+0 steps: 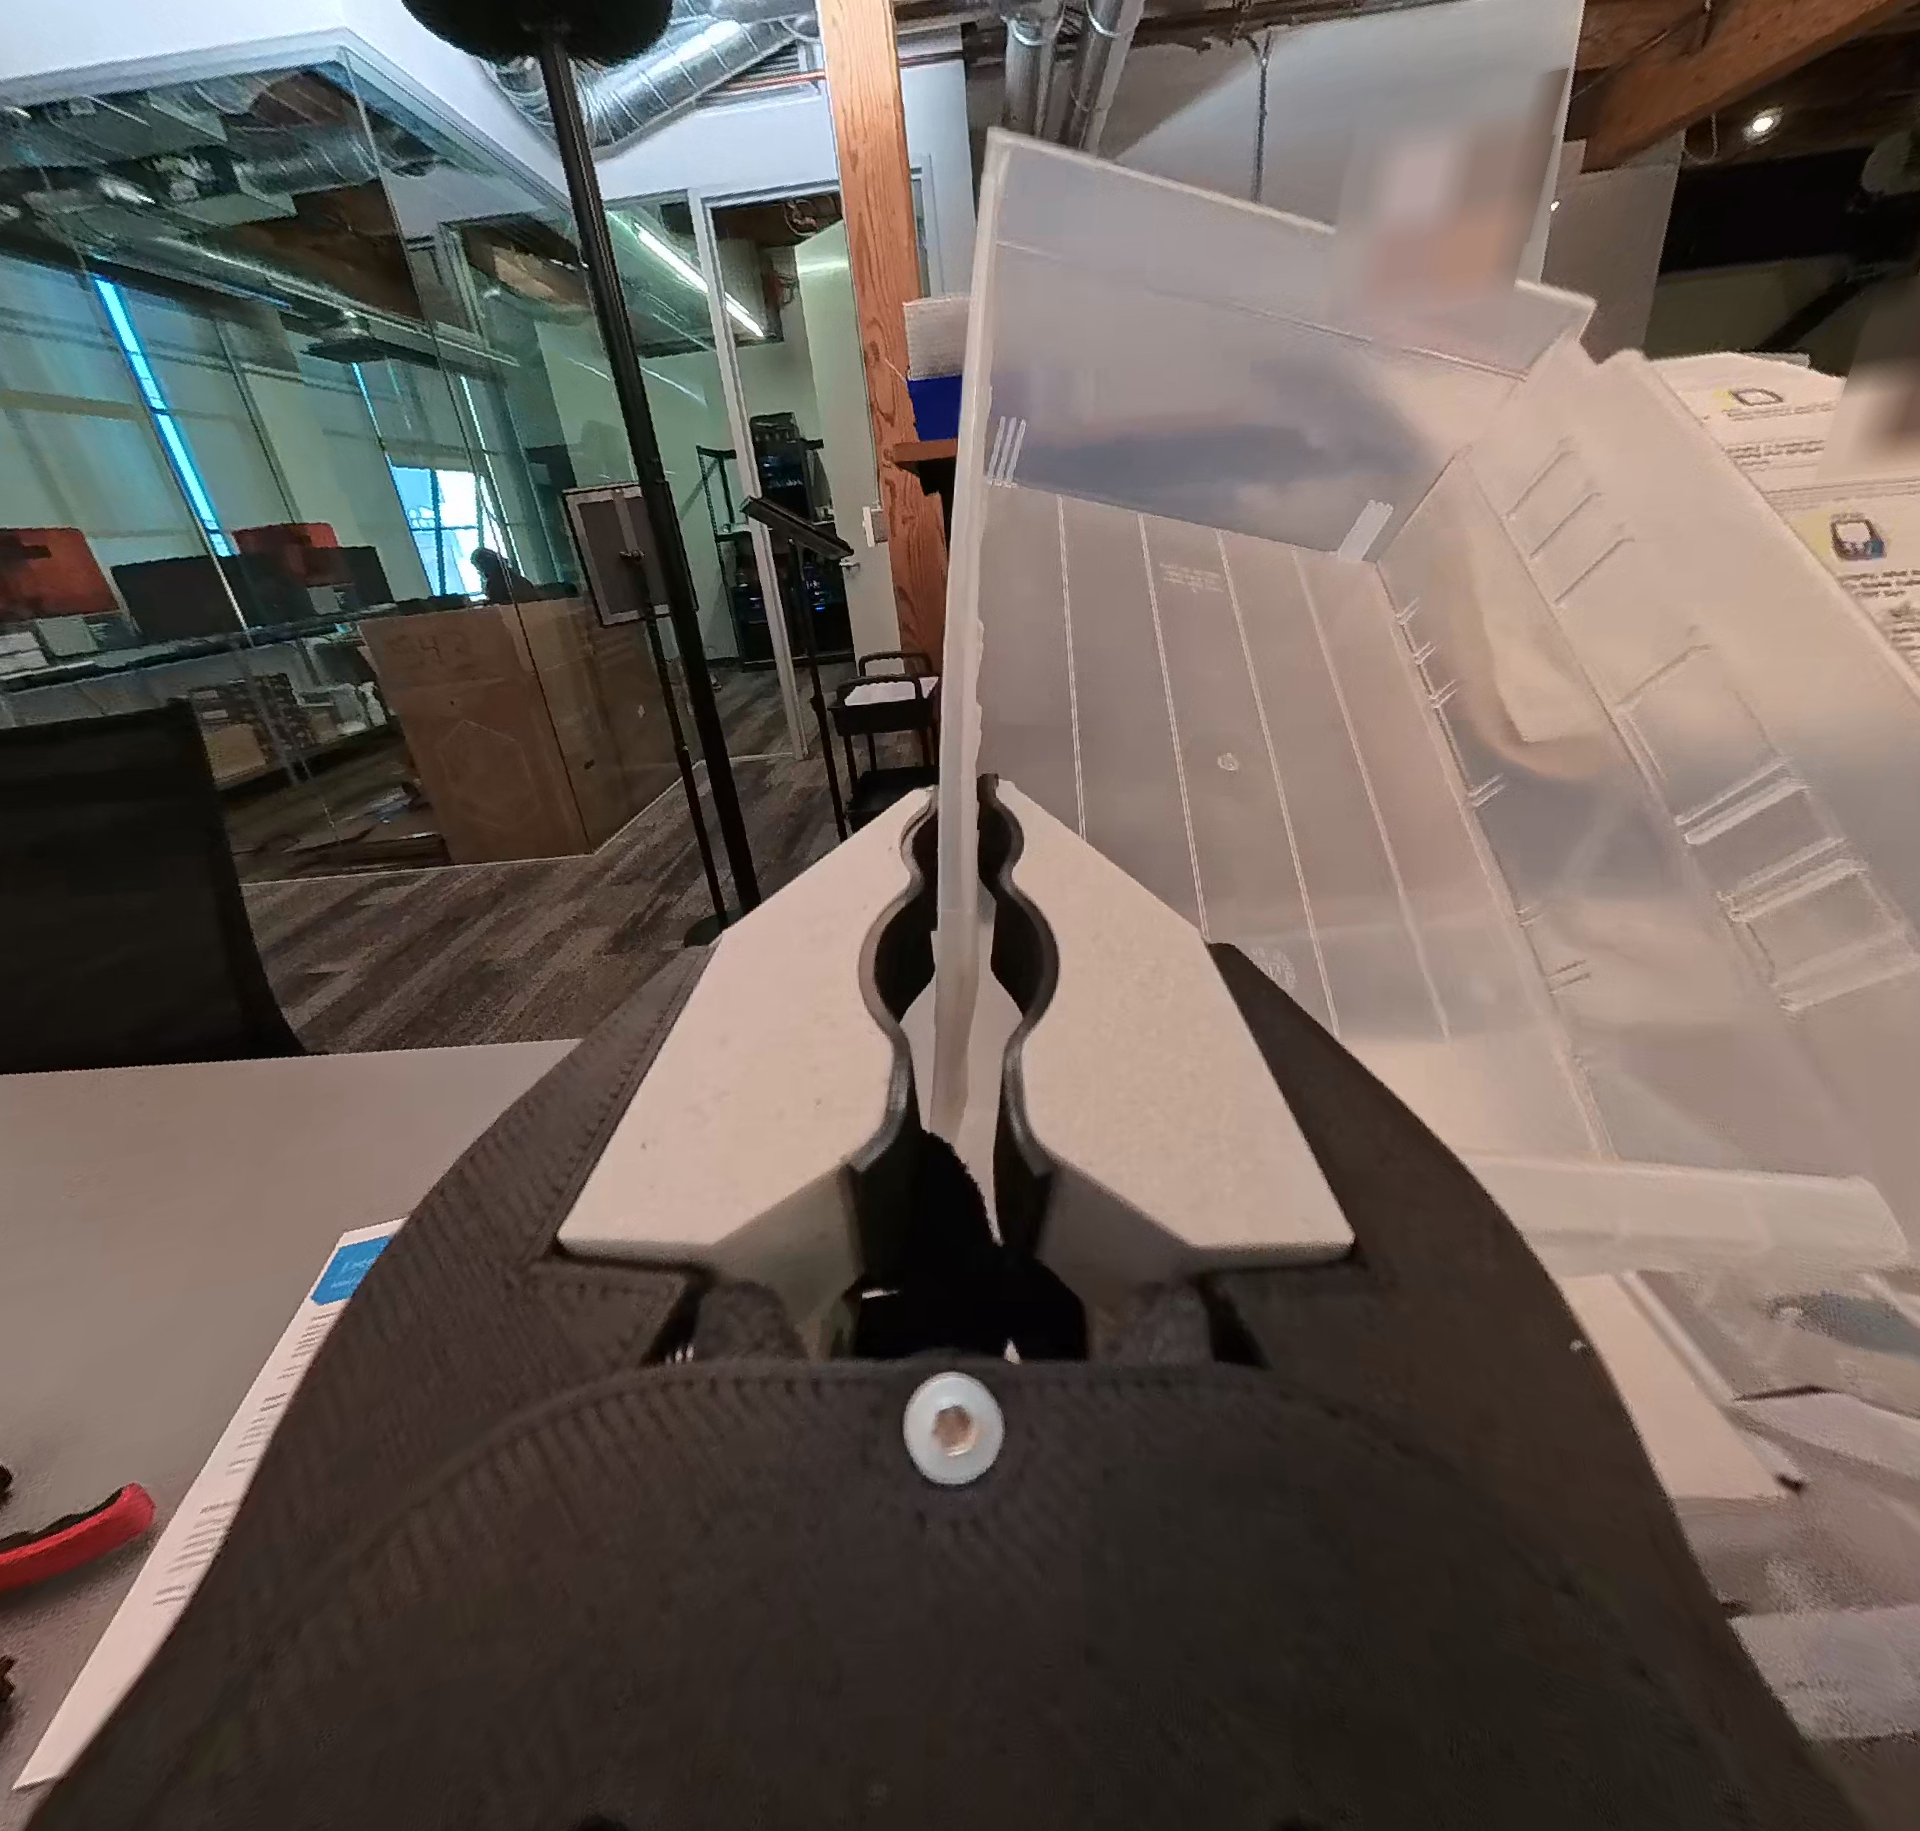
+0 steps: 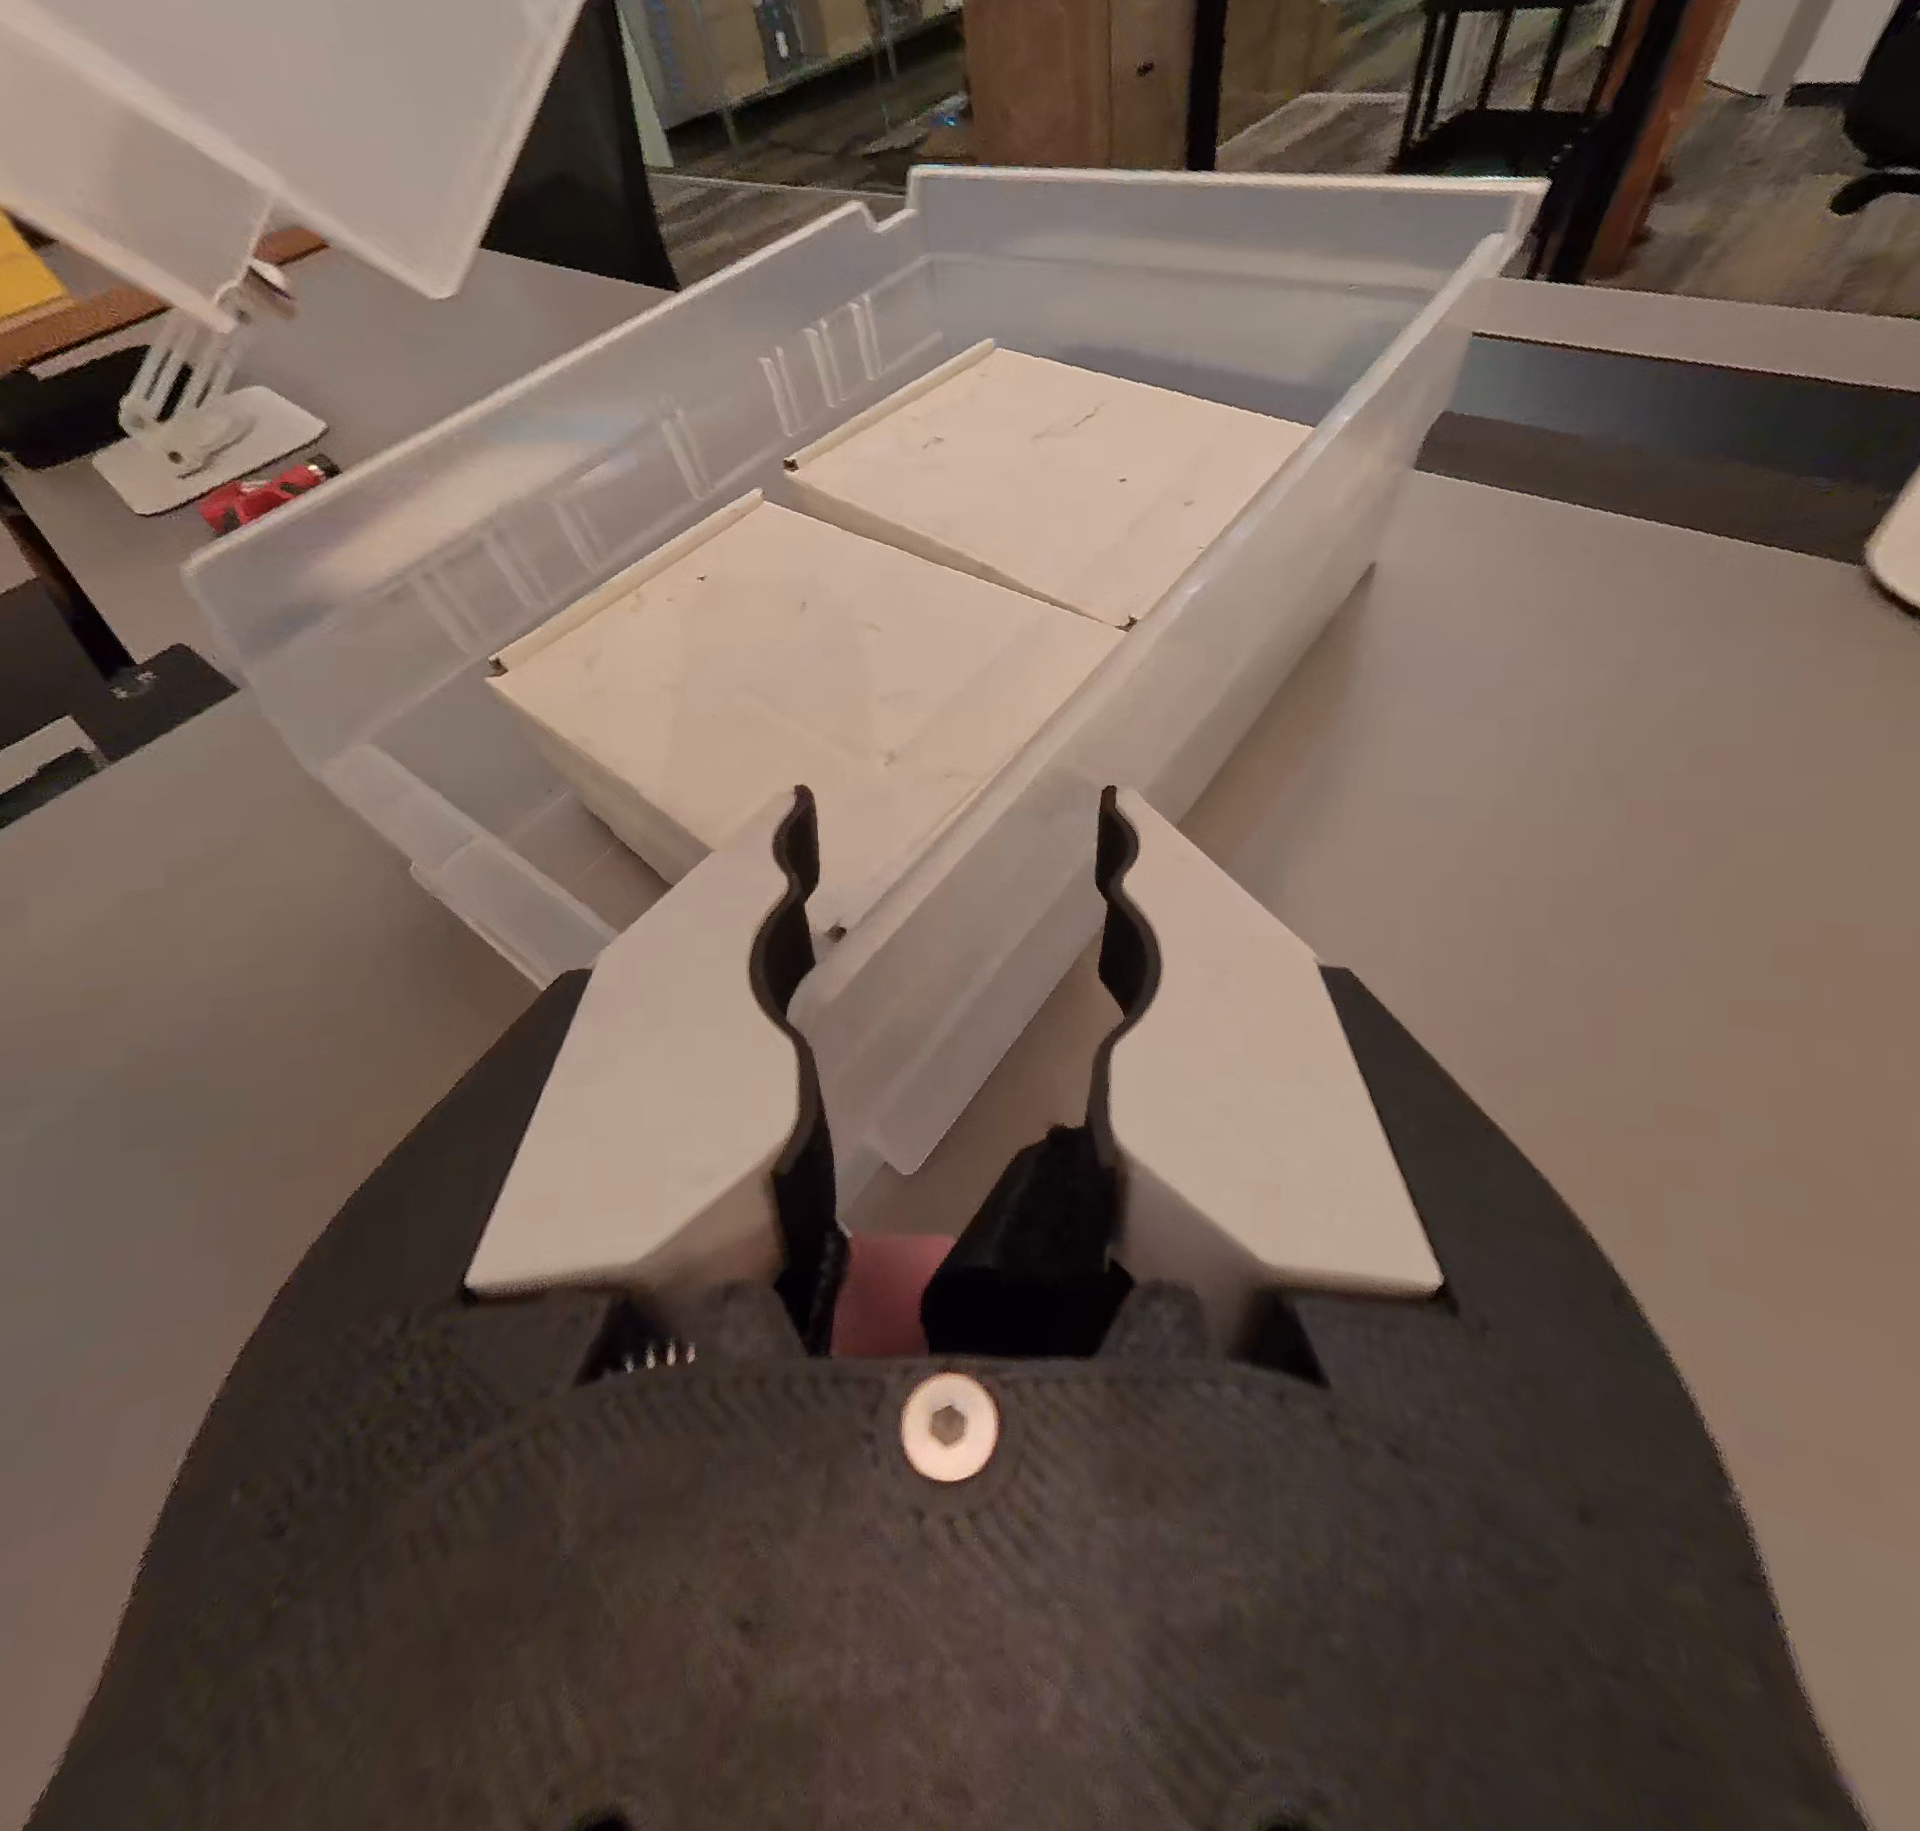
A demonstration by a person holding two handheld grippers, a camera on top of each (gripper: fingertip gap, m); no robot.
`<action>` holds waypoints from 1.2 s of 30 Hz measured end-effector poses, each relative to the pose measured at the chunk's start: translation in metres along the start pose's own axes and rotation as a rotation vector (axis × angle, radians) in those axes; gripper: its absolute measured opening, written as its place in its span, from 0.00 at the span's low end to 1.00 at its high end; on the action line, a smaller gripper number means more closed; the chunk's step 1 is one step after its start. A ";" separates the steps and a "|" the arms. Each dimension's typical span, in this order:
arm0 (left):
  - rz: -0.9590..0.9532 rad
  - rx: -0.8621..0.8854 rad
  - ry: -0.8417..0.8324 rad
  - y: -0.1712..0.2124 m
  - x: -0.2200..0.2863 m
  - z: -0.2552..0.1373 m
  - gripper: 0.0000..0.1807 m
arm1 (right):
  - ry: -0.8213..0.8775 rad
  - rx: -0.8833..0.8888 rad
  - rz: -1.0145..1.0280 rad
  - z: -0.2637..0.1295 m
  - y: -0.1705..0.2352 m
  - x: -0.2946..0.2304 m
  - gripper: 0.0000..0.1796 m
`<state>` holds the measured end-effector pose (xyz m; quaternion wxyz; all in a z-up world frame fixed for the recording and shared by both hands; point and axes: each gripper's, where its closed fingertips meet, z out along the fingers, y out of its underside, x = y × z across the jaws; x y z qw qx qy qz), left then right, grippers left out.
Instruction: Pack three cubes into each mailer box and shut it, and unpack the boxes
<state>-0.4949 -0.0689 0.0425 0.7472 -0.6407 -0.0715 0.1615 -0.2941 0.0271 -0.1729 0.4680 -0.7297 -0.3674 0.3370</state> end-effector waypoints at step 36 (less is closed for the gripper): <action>-0.026 -0.184 0.644 0.066 0.420 0.024 0.01 | 0.277 0.348 0.161 -0.285 0.004 0.170 0.38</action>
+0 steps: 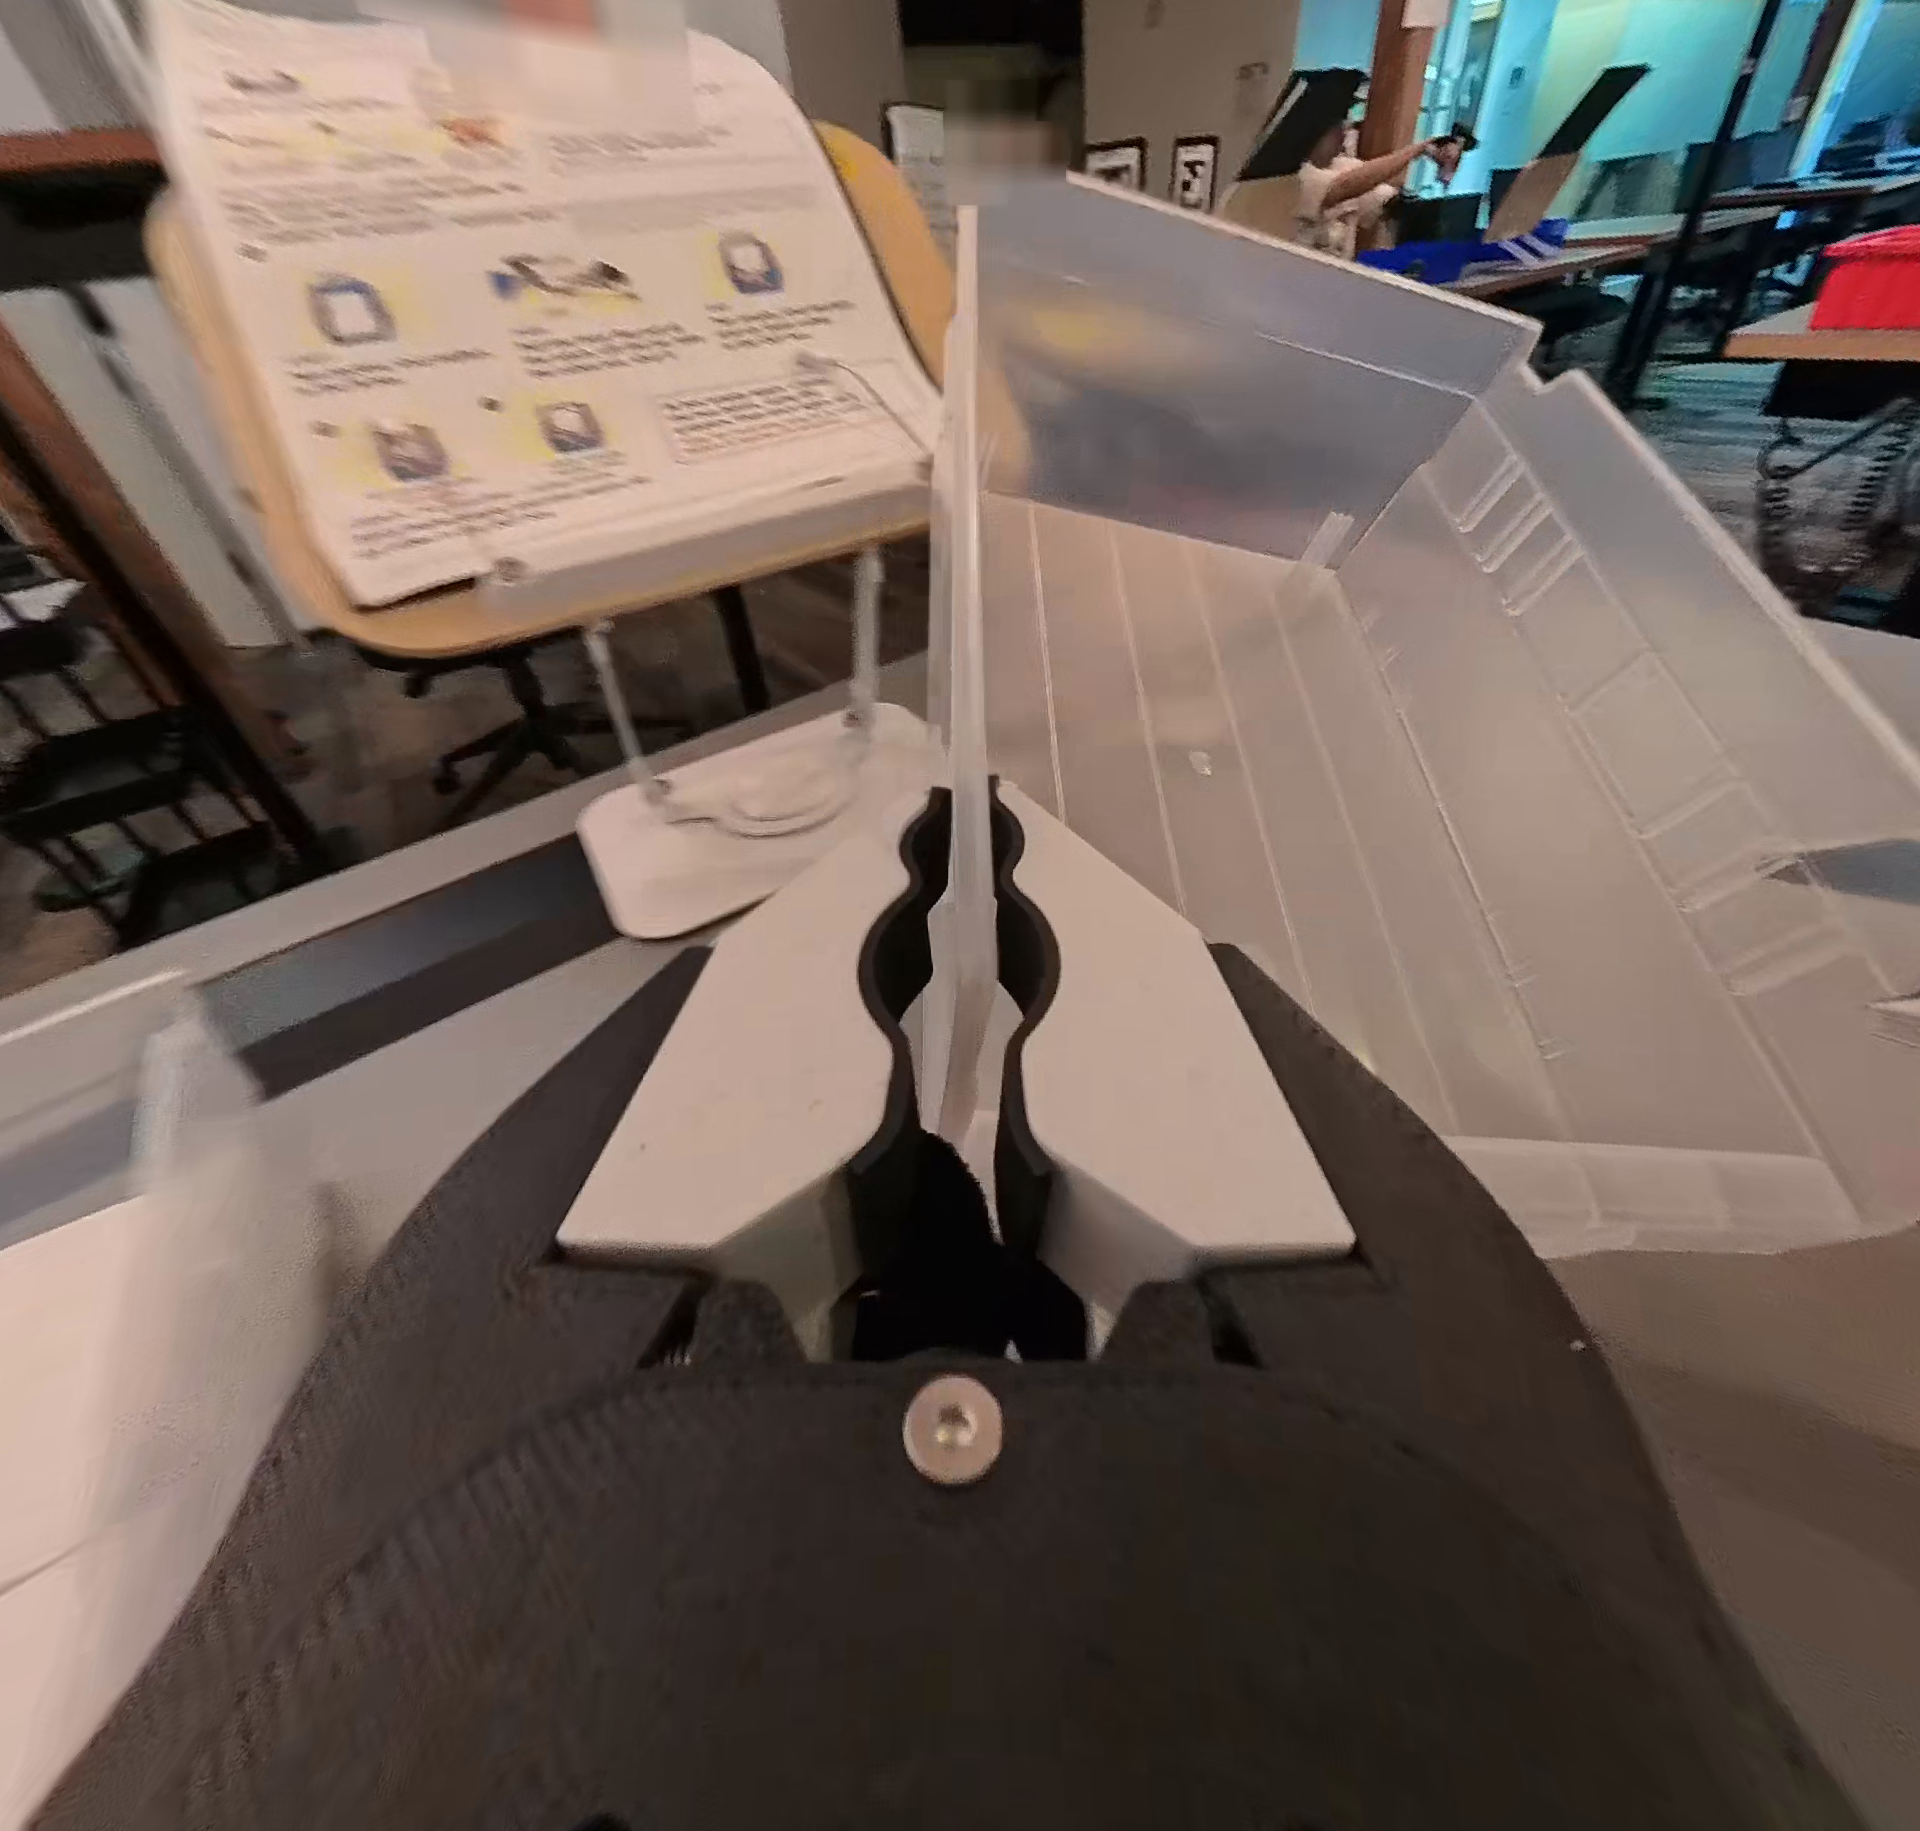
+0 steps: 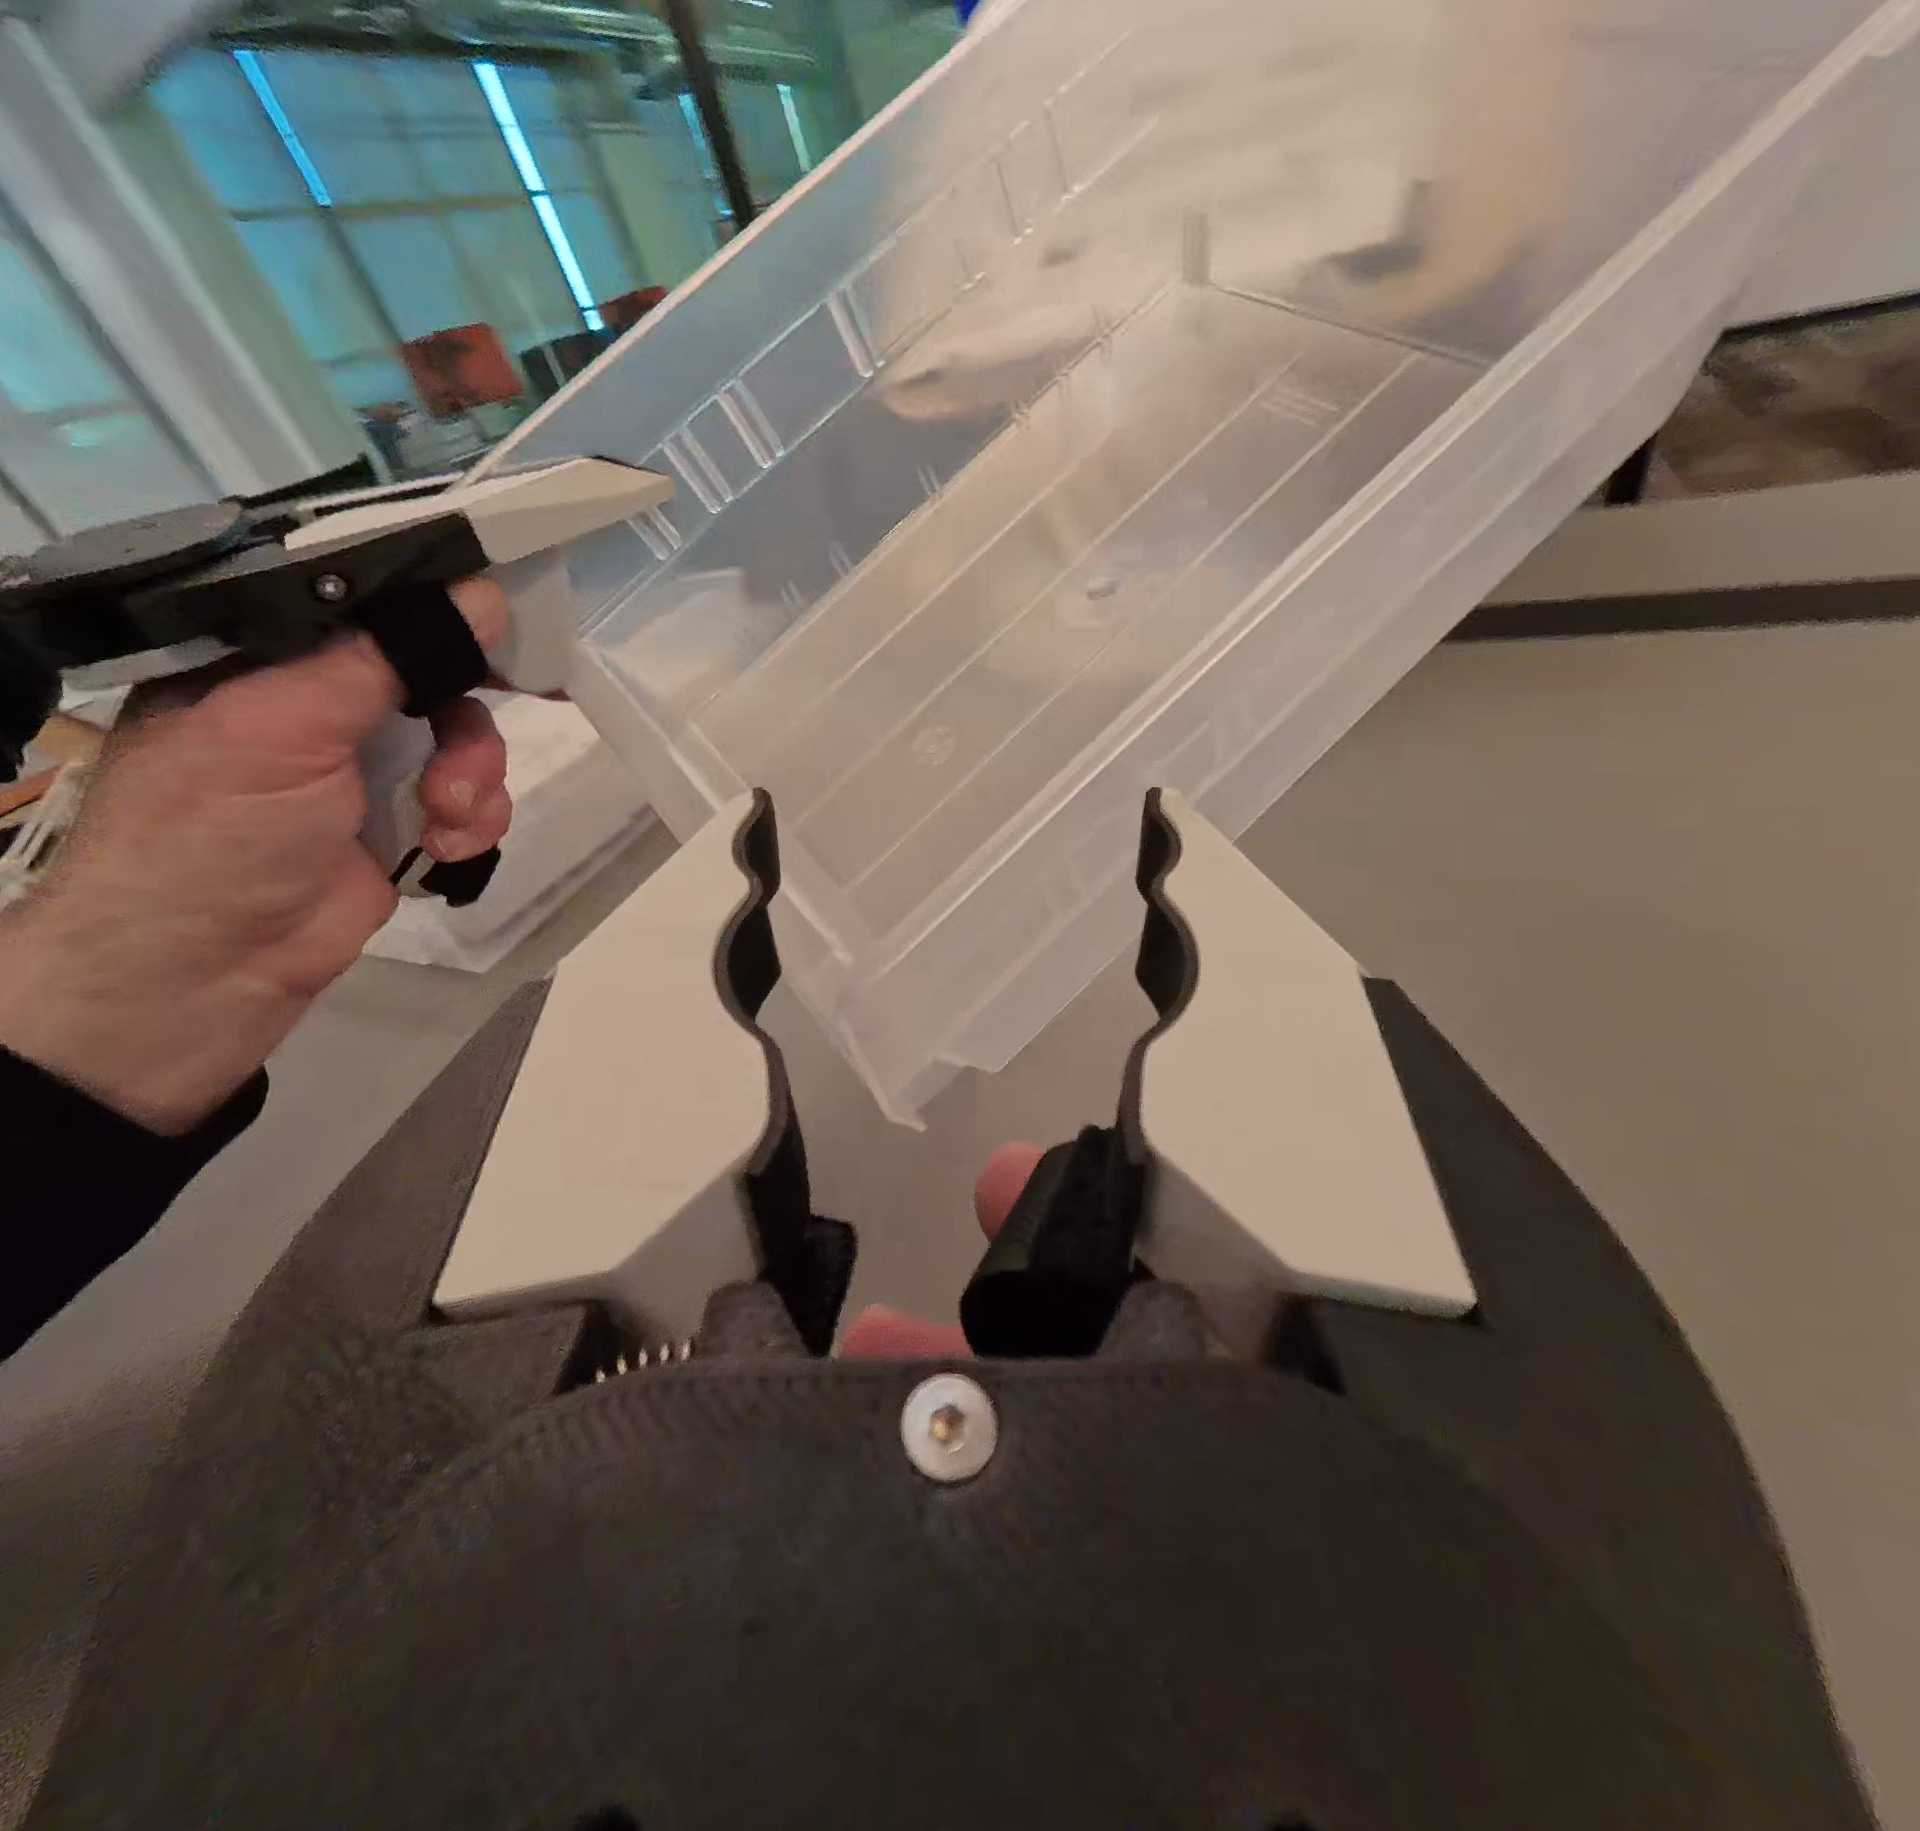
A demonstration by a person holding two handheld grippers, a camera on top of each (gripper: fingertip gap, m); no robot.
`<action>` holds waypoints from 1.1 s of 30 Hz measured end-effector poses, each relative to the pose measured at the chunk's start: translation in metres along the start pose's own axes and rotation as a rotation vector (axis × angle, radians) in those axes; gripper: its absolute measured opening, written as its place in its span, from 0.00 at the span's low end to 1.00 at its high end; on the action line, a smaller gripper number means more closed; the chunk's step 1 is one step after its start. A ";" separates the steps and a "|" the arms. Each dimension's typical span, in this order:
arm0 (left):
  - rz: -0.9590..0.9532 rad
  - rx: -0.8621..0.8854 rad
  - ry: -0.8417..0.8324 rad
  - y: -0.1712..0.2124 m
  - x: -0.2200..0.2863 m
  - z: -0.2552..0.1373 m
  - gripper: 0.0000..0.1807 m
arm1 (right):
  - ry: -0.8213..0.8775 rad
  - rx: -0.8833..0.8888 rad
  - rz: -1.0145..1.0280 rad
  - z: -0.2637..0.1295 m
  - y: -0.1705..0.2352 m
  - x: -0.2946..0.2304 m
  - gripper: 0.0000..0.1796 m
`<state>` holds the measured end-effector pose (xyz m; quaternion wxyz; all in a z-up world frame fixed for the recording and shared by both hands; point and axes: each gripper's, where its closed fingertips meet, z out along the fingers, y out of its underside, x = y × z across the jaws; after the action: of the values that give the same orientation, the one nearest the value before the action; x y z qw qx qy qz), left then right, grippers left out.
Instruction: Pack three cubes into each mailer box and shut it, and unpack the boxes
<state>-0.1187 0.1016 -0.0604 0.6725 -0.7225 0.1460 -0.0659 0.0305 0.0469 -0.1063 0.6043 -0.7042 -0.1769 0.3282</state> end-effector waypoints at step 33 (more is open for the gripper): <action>0.064 -0.273 0.472 0.079 0.254 0.129 0.26 | 0.504 -0.309 -0.189 -0.077 -0.013 0.317 0.07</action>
<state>0.1502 0.1437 -0.1756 0.5180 -0.7663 0.3287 -0.1909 0.3133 0.1973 -0.1684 0.5427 -0.8273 -0.1338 0.0550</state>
